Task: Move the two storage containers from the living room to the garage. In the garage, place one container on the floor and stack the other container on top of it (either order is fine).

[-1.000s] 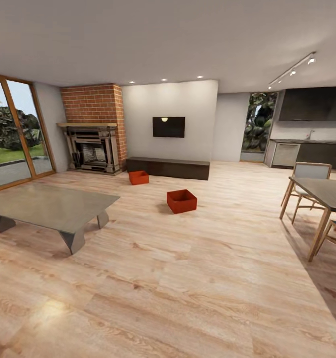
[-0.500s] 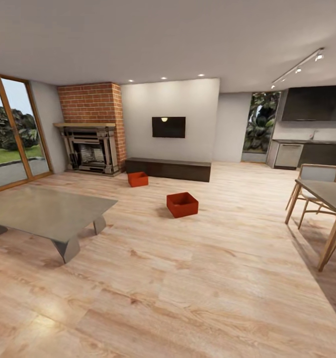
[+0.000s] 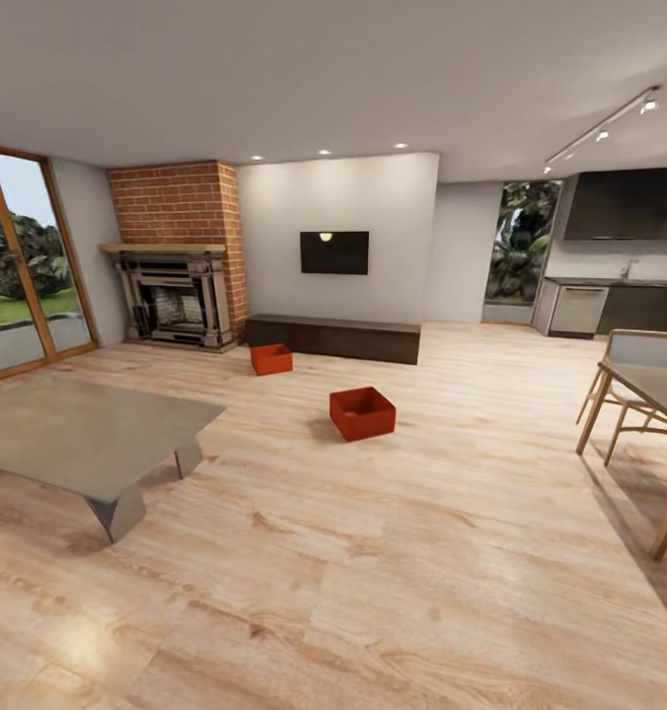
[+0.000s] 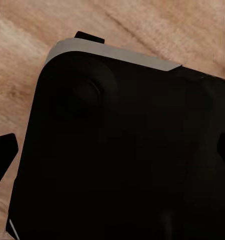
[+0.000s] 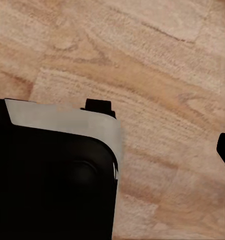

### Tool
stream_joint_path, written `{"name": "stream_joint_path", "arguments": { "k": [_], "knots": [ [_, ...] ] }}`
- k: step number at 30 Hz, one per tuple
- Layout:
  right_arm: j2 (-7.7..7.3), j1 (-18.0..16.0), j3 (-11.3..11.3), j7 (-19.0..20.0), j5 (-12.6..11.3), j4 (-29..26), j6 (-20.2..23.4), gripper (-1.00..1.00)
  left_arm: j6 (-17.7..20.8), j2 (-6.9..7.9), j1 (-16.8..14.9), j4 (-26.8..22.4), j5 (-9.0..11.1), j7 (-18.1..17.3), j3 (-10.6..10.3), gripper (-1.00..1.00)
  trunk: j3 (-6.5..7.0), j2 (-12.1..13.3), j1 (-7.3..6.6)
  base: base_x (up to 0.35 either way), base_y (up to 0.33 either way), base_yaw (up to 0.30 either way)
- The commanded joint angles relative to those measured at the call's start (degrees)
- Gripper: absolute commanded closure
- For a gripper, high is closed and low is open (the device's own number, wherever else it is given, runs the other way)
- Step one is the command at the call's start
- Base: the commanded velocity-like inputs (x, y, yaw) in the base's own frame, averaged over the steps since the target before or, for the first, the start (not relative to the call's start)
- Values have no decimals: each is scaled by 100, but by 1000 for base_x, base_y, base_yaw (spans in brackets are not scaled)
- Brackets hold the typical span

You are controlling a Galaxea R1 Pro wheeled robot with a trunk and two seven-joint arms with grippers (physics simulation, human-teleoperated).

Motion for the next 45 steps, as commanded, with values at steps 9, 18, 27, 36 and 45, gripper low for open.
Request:
{"name": "stream_joint_path", "arguments": {
  "k": [9,18,27,36,45],
  "knots": [
    [-41,-7,21,-4,-100,18,-31,-100,-16,-2,-2,2,27,2,24,-100,-6,-3,3,305,-122,0],
    [-10,-7,84,2,-32,17,-31,-100,-16,-2,-2,2,48,2,40,-100,-6,-3,3,290,-153,0],
    [-28,-7,107,1,-14,16,-37,-100,-16,-2,-2,2,50,2,41,-100,-6,-3,3,285,-161,0],
    [-27,-7,101,-4,-16,16,-36,-100,-16,-2,-2,2,50,2,41,-100,-6,-3,3,285,-159,0],
    [-12,-7,36,-4,-89,18,-31,-100,1,7,-2,2,64,2,41,-100,-6,-3,3,302,-98,0]
  ]
}}
